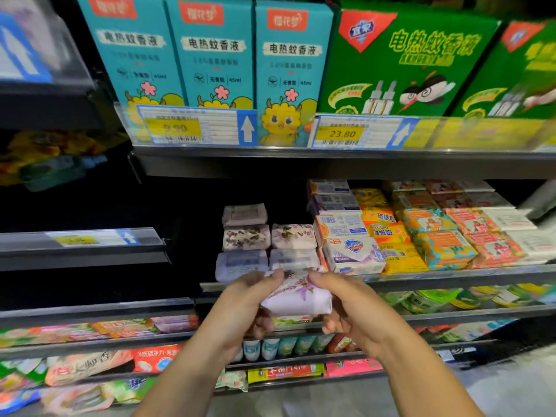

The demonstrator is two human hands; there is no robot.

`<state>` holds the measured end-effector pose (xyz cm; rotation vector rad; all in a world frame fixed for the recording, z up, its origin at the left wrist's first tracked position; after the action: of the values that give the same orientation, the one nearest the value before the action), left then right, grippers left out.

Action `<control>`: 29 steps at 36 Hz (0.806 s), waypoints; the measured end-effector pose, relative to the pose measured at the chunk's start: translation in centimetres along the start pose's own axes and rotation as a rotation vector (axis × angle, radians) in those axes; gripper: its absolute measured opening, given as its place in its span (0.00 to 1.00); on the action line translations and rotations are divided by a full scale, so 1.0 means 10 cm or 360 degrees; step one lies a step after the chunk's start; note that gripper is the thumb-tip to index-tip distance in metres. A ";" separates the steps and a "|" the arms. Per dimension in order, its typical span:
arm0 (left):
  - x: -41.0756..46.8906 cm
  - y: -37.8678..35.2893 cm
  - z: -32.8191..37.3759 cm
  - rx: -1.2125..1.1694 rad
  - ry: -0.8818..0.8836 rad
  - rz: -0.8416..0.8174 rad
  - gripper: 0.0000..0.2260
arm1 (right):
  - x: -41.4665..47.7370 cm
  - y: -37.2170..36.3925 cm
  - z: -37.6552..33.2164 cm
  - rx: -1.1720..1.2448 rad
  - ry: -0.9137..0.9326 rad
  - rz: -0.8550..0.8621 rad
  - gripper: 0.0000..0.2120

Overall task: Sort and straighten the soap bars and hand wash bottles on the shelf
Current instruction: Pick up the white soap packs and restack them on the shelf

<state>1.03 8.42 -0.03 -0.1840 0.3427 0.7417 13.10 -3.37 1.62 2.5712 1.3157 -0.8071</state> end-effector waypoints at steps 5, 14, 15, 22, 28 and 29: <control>0.00 0.09 0.22 0.0321 -0.0389 -0.0008 0.08 | 0.00 -0.02 -0.09 -0.0052 0.0039 -0.0086 0.19; 0.03 -0.03 0.31 0.0314 -0.0721 -0.0240 0.16 | 0.11 -0.15 -0.39 0.0142 0.0469 0.0038 0.14; 0.05 -0.04 0.33 0.0376 -0.0794 -0.0210 0.16 | 0.14 -0.13 -0.39 0.0056 0.0554 0.0089 0.08; 0.17 0.00 0.44 0.1083 -0.1083 0.0037 0.21 | 0.32 -0.07 -0.40 -0.0122 0.0722 -0.0007 0.24; 0.25 0.03 0.50 0.1670 -0.1083 0.0282 0.39 | 0.40 -0.01 -0.49 -0.0244 0.0691 -0.0175 0.27; 0.28 0.02 0.49 0.1767 -0.1116 0.0263 0.38 | 0.41 0.00 -0.52 -0.0331 0.0705 -0.0195 0.26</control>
<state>3.98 11.65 3.52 1.1406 0.0568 0.6398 17.10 1.39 3.89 2.6064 1.5850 -0.0971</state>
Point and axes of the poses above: each hand's wrist, its own x-axis towards the middle knuckle, its own y-axis out of the back of the hand, z = x × y, the point moved 6 cm from there along x, towards the middle knuckle, and after that the axes turned 2 degrees about x, right-handed, at the moved point
